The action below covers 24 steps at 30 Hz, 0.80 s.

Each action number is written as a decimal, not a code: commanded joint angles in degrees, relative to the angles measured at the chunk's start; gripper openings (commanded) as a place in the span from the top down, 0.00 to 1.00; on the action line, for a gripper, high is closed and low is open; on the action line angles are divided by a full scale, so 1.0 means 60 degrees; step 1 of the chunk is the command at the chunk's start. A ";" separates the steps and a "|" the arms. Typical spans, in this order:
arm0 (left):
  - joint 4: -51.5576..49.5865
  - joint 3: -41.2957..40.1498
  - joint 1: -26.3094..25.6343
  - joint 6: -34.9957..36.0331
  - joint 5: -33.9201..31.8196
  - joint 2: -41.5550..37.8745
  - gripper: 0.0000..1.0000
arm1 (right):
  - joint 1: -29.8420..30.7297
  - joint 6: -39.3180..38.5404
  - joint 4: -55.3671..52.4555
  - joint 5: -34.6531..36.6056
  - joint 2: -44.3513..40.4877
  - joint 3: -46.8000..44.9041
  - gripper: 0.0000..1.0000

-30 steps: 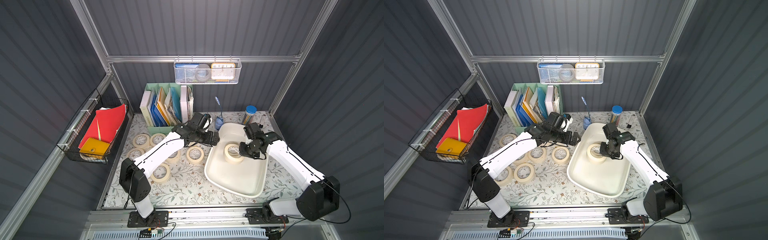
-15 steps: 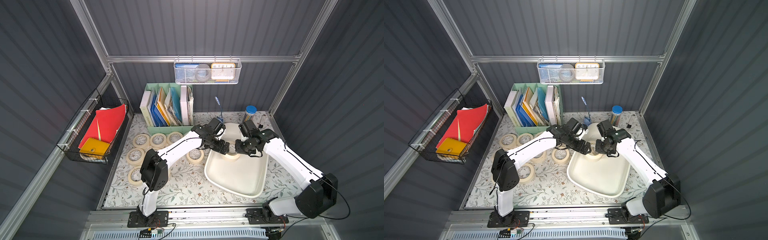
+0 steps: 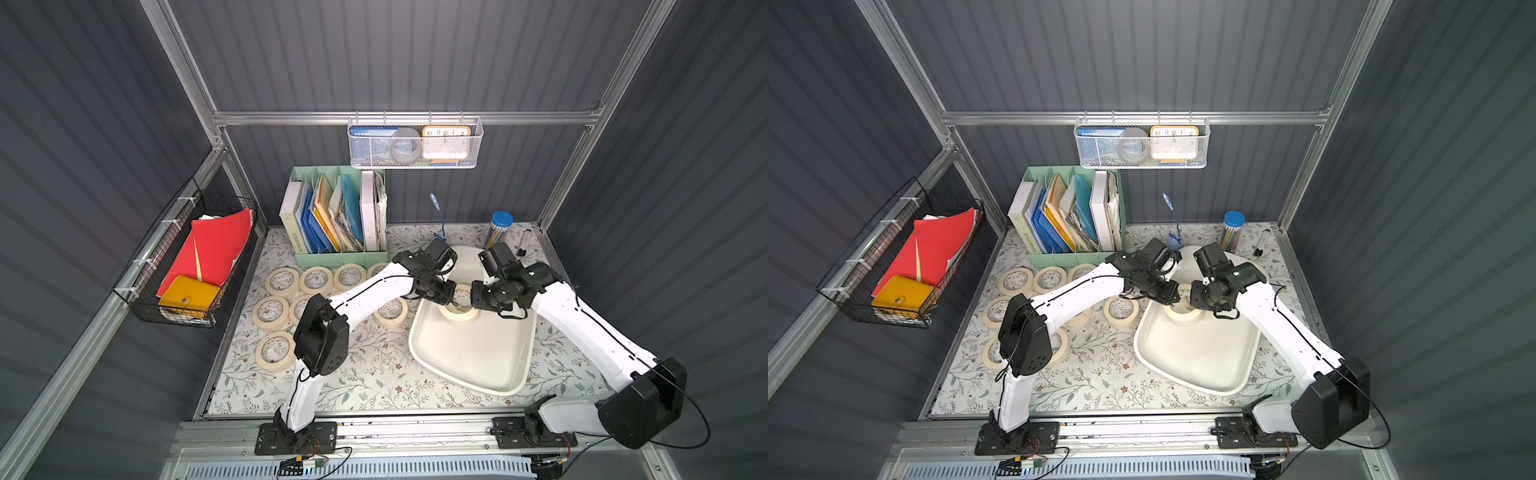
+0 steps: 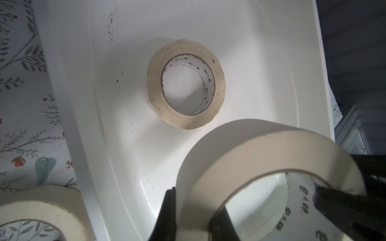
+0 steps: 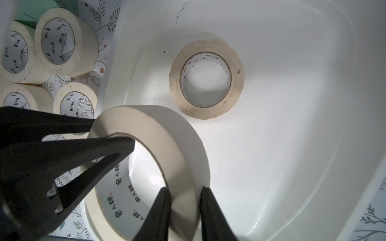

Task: Take out the art tape in the storage box
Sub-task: Pick up the art tape from the storage box.

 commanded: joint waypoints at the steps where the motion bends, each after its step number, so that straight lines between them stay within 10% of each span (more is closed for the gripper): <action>1: -0.0099 -0.0012 0.0144 0.0172 0.0274 -0.0157 1.00 | -0.0063 -0.0109 0.0106 -0.0192 -0.0226 0.0022 0.99; 10: -0.0051 -0.0340 0.0276 0.0059 -0.0204 -0.0473 1.00 | -0.0054 -0.0057 0.0019 0.0434 -0.0857 0.0315 0.64; 24: 0.0213 -0.2843 0.1532 0.0116 -0.1160 -0.3302 1.00 | -0.0464 0.0160 0.0172 0.2006 -0.2696 -0.0199 0.49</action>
